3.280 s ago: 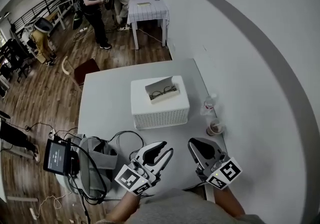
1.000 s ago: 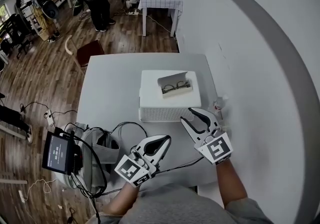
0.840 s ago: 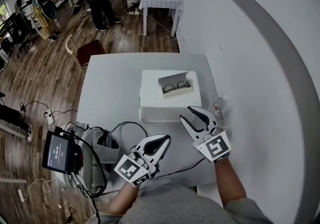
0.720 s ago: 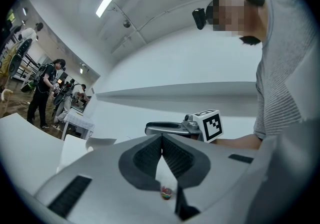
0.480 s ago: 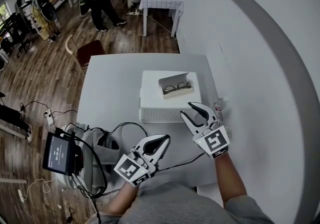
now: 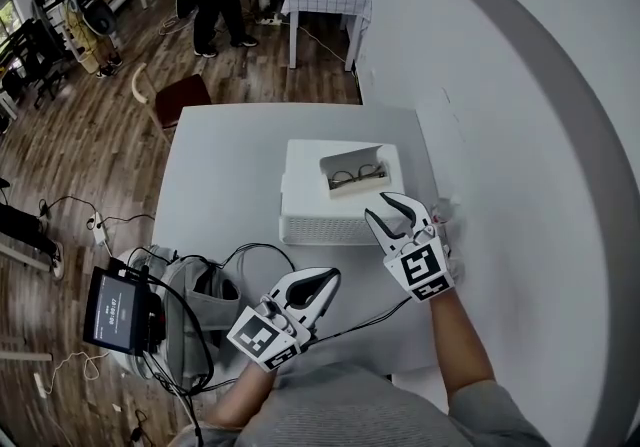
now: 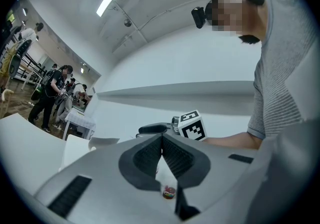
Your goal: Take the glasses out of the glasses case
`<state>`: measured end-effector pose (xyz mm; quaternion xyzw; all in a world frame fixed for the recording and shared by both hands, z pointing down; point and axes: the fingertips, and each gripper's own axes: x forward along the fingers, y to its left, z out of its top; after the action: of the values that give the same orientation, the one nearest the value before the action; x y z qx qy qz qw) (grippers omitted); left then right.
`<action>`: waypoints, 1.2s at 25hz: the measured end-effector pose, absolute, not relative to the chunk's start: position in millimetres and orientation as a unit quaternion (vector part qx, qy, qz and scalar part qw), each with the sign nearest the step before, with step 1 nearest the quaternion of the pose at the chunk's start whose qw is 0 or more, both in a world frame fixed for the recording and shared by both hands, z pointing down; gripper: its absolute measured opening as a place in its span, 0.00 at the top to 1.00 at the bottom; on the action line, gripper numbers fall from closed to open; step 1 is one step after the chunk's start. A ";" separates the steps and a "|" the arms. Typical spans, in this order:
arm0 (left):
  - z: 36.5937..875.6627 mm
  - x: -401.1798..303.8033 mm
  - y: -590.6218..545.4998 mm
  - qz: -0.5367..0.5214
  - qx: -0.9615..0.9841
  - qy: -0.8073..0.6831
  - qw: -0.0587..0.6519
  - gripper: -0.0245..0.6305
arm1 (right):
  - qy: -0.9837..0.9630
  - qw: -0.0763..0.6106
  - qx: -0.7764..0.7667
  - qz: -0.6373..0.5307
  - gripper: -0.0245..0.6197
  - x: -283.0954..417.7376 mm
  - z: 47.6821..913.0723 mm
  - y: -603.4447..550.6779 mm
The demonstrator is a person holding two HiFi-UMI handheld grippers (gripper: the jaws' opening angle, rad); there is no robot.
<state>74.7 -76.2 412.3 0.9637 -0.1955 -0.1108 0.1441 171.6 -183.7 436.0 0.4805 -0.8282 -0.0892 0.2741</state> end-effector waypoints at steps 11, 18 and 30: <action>419.7 81.6 -89.2 -0.105 0.964 -0.198 0.145 0.94 | -0.780 0.409 0.439 -0.175 0.75 192.9 478.6 -218.0; 423.9 82.4 -96.5 -0.103 0.963 -0.202 0.145 0.94 | -0.761 0.471 0.390 -0.215 0.75 199.2 500.0 -237.7; 432.3 79.0 -106.1 -0.103 0.959 -0.213 0.153 0.94 | -0.752 0.533 0.323 -0.214 0.75 204.0 526.4 -269.6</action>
<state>79.0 -106.1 432.3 0.9594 -0.2132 -0.1026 0.1535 204.0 -269.6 526.4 0.3226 -0.7523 -0.2137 0.5333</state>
